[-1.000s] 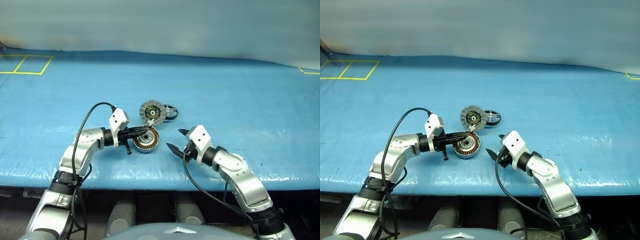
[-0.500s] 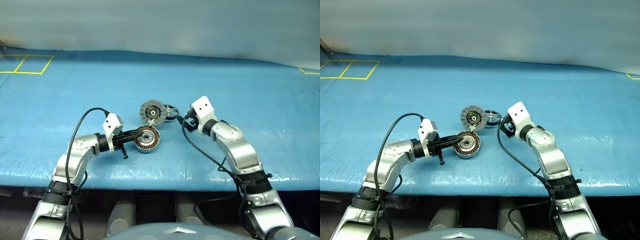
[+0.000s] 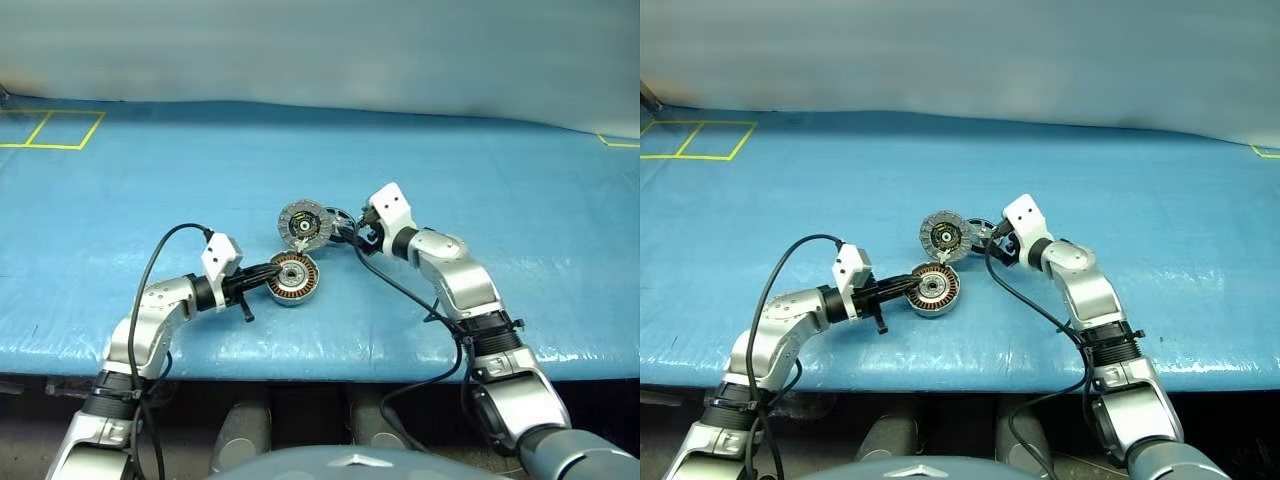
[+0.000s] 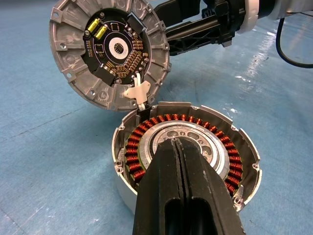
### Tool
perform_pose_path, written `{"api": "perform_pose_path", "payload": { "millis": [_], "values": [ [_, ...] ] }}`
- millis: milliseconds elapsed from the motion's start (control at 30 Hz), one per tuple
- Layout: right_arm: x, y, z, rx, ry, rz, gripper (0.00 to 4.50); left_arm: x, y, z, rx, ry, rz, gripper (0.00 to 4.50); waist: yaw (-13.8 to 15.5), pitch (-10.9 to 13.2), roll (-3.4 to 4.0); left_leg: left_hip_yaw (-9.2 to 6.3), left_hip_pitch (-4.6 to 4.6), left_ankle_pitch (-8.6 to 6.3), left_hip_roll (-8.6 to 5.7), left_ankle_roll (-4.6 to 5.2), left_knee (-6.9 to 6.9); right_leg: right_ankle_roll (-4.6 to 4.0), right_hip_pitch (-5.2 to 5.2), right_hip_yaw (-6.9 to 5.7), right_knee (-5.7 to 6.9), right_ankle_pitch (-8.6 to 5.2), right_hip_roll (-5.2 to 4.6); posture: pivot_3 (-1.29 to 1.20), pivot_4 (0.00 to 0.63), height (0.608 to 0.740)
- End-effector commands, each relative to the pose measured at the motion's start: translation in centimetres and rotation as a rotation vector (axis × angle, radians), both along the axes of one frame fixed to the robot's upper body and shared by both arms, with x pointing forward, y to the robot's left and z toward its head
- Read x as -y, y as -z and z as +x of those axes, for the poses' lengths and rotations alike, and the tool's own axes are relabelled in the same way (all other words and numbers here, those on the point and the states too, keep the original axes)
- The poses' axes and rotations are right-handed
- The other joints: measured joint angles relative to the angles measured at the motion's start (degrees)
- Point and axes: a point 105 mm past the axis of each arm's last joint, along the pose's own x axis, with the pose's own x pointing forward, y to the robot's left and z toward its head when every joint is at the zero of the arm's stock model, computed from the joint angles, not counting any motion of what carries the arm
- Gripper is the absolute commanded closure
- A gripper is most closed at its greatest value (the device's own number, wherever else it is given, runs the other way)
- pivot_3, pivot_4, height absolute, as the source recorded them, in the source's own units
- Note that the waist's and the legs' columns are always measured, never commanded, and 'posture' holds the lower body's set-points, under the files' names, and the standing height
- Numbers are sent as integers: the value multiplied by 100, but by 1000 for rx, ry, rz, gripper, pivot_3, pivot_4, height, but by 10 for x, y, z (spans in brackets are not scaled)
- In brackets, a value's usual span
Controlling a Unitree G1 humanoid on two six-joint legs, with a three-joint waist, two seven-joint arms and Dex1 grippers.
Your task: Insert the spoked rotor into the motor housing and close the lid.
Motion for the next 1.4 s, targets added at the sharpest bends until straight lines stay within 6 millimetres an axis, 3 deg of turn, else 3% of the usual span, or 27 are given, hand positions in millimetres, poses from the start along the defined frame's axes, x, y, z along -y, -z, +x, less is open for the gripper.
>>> {"api": "perform_pose_path", "payload": {
  "millis": [33, 433, 700, 900, 1400],
  "values": [
    [-7, -12, -3, 59, -42, 21, 691, 3, -14, -1, 52, 13, -17, 4474, -3, 0, 0, 0, 0, 0, 0, 0, 0, 0, 0, 0, 0, 0, 0, 0, 150, 740],
    [-12, 0, -10, 43, -87, -5, 691, 3, -13, 2, 46, 14, -10, 4474, -12, 0, 0, 0, 0, 0, 0, 0, -1, -1, -1, 1, 0, 0, 0, 0, 150, 740],
    [-21, -25, -16, 49, -150, 169, 691, 2, -11, 2, 41, 6, -6, 4474, -15, 1, 1, 0, 0, 0, 0, 0, -1, 0, -1, 0, 0, 0, 0, 0, 150, 740],
    [-14, -25, -7, 31, -93, 174, 691, 2, -10, 2, 38, 4, -2, 4474, -18, 1, 1, 0, 0, 0, 0, 0, -1, 0, -1, 0, 0, 0, 0, 0, 150, 740],
    [-17, 0, 7, -50, -49, 136, 691, 0, -10, 2, 39, -2, 8, 4474, -66, 1, 2, 0, 0, 0, 0, 0, -2, -1, -2, 1, 0, 1, 1, 0, 150, 740]
  ]
}}
